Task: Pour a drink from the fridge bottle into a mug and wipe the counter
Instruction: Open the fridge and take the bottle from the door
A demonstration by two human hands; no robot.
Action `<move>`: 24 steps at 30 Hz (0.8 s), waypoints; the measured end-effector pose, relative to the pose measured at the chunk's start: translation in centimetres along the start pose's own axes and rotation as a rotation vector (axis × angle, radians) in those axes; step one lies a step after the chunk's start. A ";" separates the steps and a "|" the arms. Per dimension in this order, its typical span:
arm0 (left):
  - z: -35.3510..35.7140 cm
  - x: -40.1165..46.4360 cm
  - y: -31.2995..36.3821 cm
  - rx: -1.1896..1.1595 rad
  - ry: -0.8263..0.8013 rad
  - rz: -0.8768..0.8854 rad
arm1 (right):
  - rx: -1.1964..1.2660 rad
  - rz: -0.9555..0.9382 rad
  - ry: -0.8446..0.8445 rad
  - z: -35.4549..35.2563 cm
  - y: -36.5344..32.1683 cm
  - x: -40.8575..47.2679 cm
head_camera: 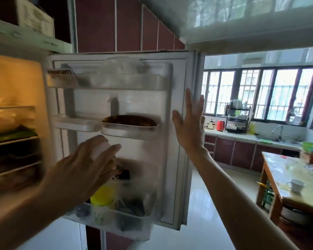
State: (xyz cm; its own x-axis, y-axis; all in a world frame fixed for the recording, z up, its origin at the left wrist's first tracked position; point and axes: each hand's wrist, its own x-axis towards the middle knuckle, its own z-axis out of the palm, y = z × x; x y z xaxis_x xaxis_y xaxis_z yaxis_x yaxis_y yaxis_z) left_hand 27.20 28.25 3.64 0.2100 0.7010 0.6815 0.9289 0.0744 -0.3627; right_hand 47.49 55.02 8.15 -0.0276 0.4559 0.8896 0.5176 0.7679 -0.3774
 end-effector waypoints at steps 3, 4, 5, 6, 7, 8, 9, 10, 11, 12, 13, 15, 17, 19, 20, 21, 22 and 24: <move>-4.7 2.7 5.9 -0.141 0.130 0.171 | -0.040 -0.066 -0.037 -1.6 -0.4 -0.4; -5.5 3.4 7.5 -0.171 0.115 0.209 | -0.060 -0.127 -0.050 -2.3 -0.6 -0.6; -6.0 4.0 8.8 -0.211 0.097 0.217 | -0.069 -0.198 -0.072 -3.1 -0.6 -0.8; -6.4 4.8 9.9 -0.260 0.095 0.185 | -0.063 -0.266 -0.097 -4.1 -0.6 -1.1; -6.8 5.8 11.0 -0.299 0.098 0.142 | -0.055 -0.316 -0.124 -5.1 -0.6 -1.5; -7.1 7.0 11.8 -0.326 0.112 0.117 | -0.062 -0.361 -0.142 -5.9 -0.5 -2.0; -7.3 8.4 12.4 -0.351 0.123 0.099 | -0.051 -0.377 -0.136 -6.9 -0.3 -2.6; -7.3 9.8 12.9 -0.373 0.145 0.084 | -0.015 -0.359 -0.122 -8.3 -0.4 -3.3; -7.3 11.2 13.4 -0.392 0.168 0.068 | 0.096 -0.320 -0.128 -9.3 -0.3 -4.1; -7.3 12.7 13.9 -0.416 0.178 0.049 | 0.236 -0.254 -0.173 -10.1 -0.2 -4.9; -7.4 13.9 14.4 -0.443 0.185 0.037 | 0.307 -0.275 -0.211 -11.0 0.0 -5.4; -7.5 16.1 15.7 -0.498 0.185 0.056 | 0.258 -0.189 -0.260 -13.2 0.6 -6.3; -7.5 17.3 16.8 -0.572 0.135 0.118 | 0.292 0.142 -0.254 -14.9 1.1 -6.2; -7.3 17.7 17.4 -0.563 0.080 0.189 | 0.495 0.266 -0.316 -15.9 1.6 -6.2; -7.2 17.7 17.5 -0.500 0.046 0.209 | 0.702 0.303 -0.422 -16.1 1.6 -6.2; -7.1 17.6 17.3 -0.402 0.008 0.213 | 0.960 0.351 -0.499 -16.2 1.7 -6.3; -7.0 17.3 16.7 -0.261 -0.027 0.209 | 1.156 0.408 -0.556 -16.0 1.6 -6.5; -7.0 16.1 15.2 0.082 -0.047 0.201 | 1.157 0.401 -0.568 -15.0 1.4 -7.3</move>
State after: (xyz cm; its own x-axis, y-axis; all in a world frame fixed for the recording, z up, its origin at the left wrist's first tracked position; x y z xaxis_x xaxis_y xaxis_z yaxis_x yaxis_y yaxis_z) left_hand 46.81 35.67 13.53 0.3722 0.7397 0.5607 0.8414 -0.0138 -0.5403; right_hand 61.23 46.00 4.95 -0.5383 0.6423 0.5455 -0.4308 0.3466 -0.8332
